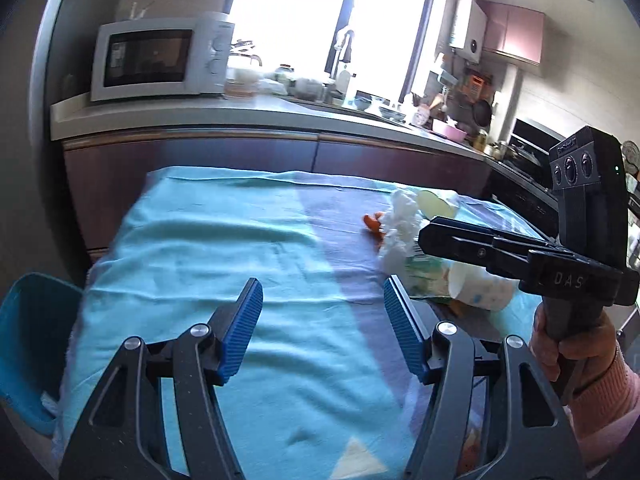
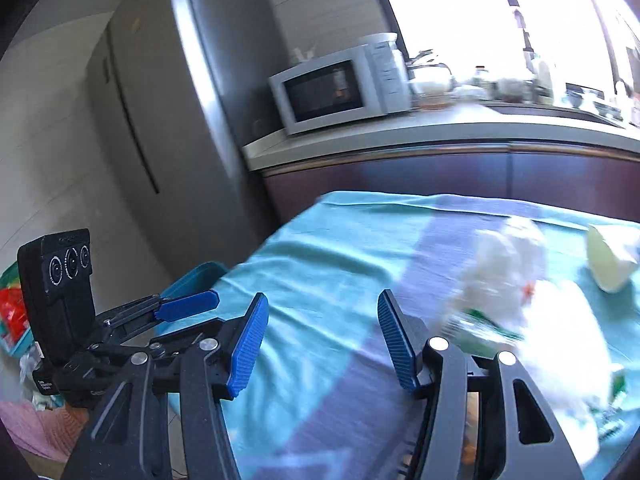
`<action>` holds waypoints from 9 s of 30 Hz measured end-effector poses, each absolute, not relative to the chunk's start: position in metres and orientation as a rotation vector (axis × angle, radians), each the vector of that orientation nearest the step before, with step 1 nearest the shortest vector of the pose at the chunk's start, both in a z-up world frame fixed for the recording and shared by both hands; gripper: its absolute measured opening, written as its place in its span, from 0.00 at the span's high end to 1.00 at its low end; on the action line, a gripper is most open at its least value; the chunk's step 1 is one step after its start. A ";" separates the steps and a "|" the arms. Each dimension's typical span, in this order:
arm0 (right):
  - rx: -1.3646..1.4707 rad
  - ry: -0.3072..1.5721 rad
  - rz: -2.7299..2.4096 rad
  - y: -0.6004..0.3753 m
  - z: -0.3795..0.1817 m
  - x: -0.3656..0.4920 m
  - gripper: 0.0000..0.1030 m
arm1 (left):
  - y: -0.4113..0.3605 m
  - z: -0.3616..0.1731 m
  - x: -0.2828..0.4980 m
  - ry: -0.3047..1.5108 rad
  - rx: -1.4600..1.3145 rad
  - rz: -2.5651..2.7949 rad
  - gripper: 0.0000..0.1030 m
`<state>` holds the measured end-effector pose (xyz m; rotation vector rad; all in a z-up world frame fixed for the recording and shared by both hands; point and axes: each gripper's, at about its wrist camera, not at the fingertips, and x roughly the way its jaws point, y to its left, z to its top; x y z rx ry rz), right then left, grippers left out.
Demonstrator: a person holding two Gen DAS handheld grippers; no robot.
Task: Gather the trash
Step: 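Move both tools back over the table, then grasp the clear plastic snack bag with the left tool while the right tool grasps another foam net, then carry the plastic bag and foam net to the teal bin and release both, then move both tools back over the table, then grasp the white tissue with the left tool while the right tool grasps the blue-dotted paper cup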
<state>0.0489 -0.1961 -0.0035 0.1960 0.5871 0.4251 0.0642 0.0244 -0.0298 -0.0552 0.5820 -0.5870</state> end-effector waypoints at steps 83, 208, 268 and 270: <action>0.293 0.609 0.613 -0.173 -0.015 0.077 0.89 | 0.074 -0.016 0.066 0.687 -0.058 -0.502 0.76; 0.287 0.606 0.214 -0.283 -0.027 0.010 0.42 | -0.041 -0.040 0.112 0.715 0.035 -0.681 0.43; 0.408 0.617 0.378 -0.288 -0.051 0.003 0.46 | -0.024 -0.039 0.102 0.779 -0.009 -0.648 0.86; 0.408 0.619 0.392 -0.283 -0.051 0.005 0.46 | -0.015 -0.040 0.098 0.777 -0.018 -0.634 0.86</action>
